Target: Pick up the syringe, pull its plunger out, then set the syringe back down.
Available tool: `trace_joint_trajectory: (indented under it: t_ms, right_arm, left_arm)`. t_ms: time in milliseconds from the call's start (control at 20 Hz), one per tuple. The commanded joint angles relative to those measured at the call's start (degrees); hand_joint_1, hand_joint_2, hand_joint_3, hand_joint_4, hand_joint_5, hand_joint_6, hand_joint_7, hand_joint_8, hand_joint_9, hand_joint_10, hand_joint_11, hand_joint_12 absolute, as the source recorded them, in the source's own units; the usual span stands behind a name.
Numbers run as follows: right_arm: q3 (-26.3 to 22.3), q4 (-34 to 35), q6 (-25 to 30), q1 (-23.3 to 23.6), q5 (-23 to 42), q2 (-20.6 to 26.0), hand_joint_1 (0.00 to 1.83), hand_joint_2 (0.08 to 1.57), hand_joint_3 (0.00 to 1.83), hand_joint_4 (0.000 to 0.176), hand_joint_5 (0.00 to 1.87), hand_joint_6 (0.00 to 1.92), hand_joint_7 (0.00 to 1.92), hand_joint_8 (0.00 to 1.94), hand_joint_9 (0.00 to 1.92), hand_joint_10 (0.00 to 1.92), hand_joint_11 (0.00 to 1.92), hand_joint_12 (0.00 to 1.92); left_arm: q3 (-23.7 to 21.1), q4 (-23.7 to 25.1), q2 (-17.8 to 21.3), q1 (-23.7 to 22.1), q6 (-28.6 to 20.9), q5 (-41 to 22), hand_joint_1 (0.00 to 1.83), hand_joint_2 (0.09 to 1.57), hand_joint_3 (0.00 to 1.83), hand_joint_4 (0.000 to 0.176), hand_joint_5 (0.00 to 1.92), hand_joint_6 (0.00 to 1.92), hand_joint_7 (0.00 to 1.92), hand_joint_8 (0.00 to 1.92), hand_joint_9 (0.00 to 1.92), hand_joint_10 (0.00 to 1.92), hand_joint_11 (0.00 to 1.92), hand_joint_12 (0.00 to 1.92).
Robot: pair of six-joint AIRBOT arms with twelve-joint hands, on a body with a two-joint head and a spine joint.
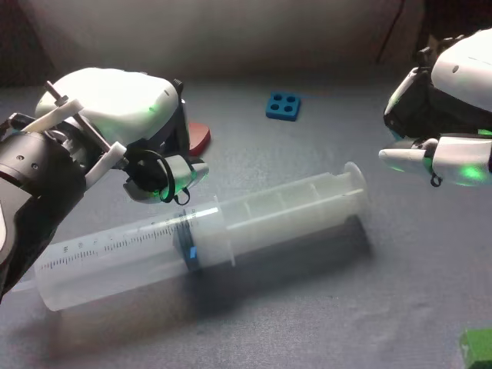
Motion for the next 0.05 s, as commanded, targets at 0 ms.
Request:
trace_joint_trajectory:
  t_ms: [0]
  right_arm:
    - [-0.12, -0.72, -0.37, 0.50, -6.42, -0.06, 0.80, 1.38, 0.00, 0.000, 1.14, 1.92, 1.44, 1.94, 1.60, 1.92, 1.80, 1.92]
  left_arm:
    - [0.27, 3.76, 0.29, -0.93, 0.03, 2.93, 0.76, 1.37, 0.00, 0.176, 1.37, 1.92, 1.51, 1.92, 1.63, 1.92, 1.68, 1.92]
